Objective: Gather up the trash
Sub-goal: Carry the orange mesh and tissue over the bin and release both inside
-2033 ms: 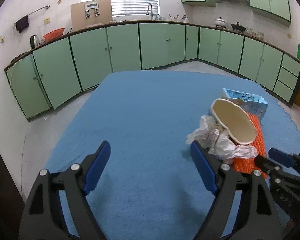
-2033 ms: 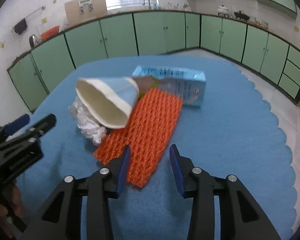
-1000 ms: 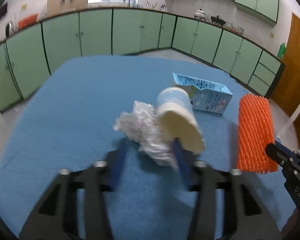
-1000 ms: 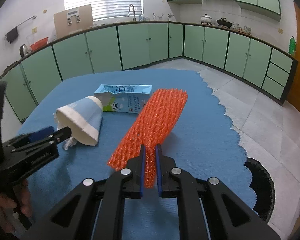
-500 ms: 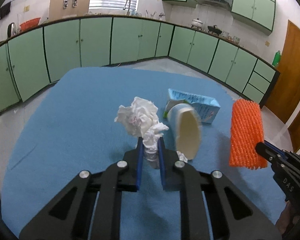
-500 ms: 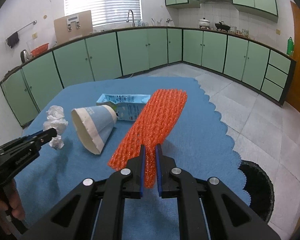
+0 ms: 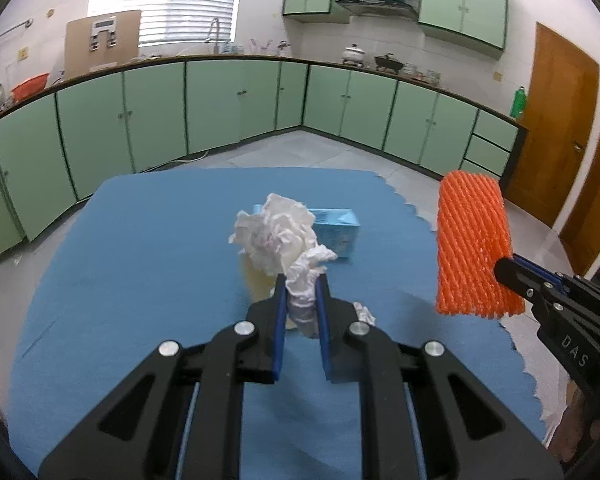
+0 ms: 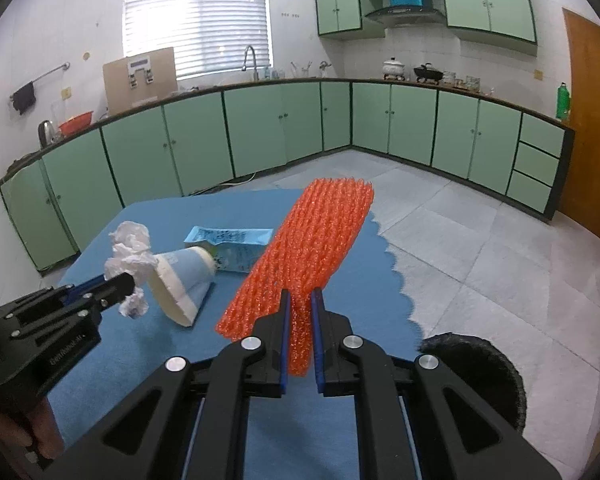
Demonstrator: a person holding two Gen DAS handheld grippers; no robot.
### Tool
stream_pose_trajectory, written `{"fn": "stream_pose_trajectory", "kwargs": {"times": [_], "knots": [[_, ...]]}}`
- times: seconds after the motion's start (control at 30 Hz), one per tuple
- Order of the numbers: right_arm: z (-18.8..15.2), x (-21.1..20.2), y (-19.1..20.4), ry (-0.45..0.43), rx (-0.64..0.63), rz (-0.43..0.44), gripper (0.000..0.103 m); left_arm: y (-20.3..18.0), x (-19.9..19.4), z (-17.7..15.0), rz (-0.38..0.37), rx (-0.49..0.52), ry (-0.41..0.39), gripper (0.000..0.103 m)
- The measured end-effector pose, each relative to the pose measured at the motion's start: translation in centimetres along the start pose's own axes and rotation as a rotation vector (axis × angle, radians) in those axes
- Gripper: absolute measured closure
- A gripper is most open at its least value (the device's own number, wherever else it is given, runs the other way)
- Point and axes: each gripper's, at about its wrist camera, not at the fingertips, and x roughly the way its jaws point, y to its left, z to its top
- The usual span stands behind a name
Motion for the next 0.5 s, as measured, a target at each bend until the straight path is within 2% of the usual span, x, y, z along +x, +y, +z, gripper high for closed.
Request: {"fn": "stream_pose_trajectory", "kwargs": {"times": [0.5], "knots": [[-0.3,-4.5,-7.3,-0.043,0.069,-0.116,0.093,-9.7,0.3,-0.2,-0.153,0.093,-0.017,0.09]]}}
